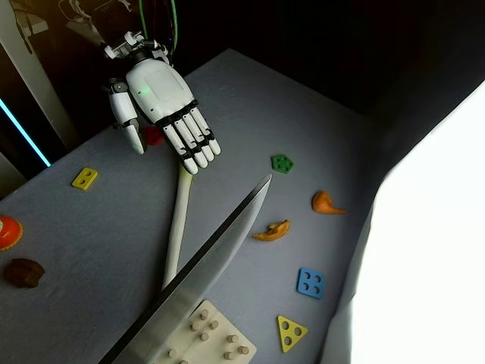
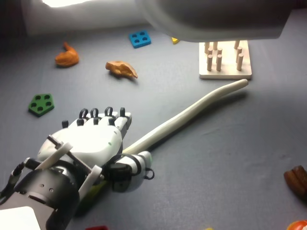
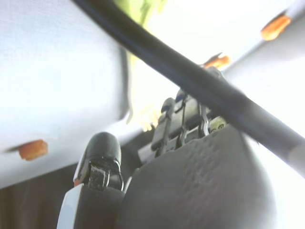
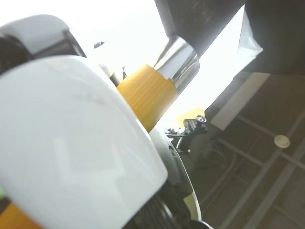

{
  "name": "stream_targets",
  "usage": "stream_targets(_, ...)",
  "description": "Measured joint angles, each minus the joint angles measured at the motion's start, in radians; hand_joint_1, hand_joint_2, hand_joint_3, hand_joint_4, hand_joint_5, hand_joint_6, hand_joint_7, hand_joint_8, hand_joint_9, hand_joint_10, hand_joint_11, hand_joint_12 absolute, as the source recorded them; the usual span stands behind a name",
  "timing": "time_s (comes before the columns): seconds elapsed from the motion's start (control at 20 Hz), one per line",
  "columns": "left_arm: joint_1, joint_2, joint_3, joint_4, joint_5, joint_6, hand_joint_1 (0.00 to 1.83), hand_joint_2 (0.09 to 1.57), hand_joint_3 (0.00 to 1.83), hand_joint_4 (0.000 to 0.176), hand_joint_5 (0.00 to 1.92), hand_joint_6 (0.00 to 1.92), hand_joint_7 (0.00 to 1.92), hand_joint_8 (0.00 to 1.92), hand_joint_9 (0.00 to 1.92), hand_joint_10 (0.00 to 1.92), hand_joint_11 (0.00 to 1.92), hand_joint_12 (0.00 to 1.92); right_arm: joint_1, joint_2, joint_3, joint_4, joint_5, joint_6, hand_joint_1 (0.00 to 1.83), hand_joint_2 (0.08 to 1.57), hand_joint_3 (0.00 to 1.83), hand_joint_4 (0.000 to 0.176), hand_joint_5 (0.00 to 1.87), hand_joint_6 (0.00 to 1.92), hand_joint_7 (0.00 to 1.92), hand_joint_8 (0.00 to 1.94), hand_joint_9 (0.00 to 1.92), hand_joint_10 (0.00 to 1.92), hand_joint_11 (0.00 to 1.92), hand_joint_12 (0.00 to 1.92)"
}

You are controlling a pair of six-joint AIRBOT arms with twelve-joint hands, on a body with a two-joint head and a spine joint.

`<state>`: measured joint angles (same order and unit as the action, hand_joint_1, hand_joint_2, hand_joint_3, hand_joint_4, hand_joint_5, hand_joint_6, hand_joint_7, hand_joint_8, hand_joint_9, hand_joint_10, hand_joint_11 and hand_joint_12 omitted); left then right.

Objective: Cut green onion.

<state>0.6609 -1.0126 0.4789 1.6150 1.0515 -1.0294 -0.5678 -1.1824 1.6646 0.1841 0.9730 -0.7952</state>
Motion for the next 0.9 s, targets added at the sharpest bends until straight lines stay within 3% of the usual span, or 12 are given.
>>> stream_targets(0.3, -0.024, 0.040, 0.000, 0.019, -0.032, 0.000, 0.00, 1.49, 0.00, 0.000, 0.00, 0.00, 0.00, 0.00, 0.00, 0.00, 0.00, 0.00, 0.000, -0.078, 0.096, -0.011, 0.009, 0.026, 1.61, 0.77, 0.75, 0.176, 1.39, 1.92, 1.55, 1.94, 1.63, 1.92, 1.68, 1.92)
stream_targets(0.75, -0.095, 0.047, 0.001, 0.021, -0.075, 0.053, 0.00, 1.48, 0.00, 0.000, 0.00, 0.00, 0.00, 0.00, 0.00, 0.00, 0.00, 0.00, -0.013, -0.139, 0.173, -0.026, 0.008, 0.061, 1.58, 0.79, 0.72, 0.176, 1.40, 1.92, 1.57, 1.94, 1.63, 1.92, 1.66, 1.92)
stream_targets(0.9, -0.112, 0.052, 0.001, 0.015, -0.084, 0.064, 0.00, 1.48, 0.00, 0.000, 0.01, 0.00, 0.00, 0.00, 0.00, 0.00, 0.00, 0.00, -0.035, -0.152, 0.186, -0.026, -0.005, 0.067, 1.59, 0.80, 0.68, 0.176, 1.32, 1.92, 1.56, 1.94, 1.63, 1.92, 1.66, 1.92)
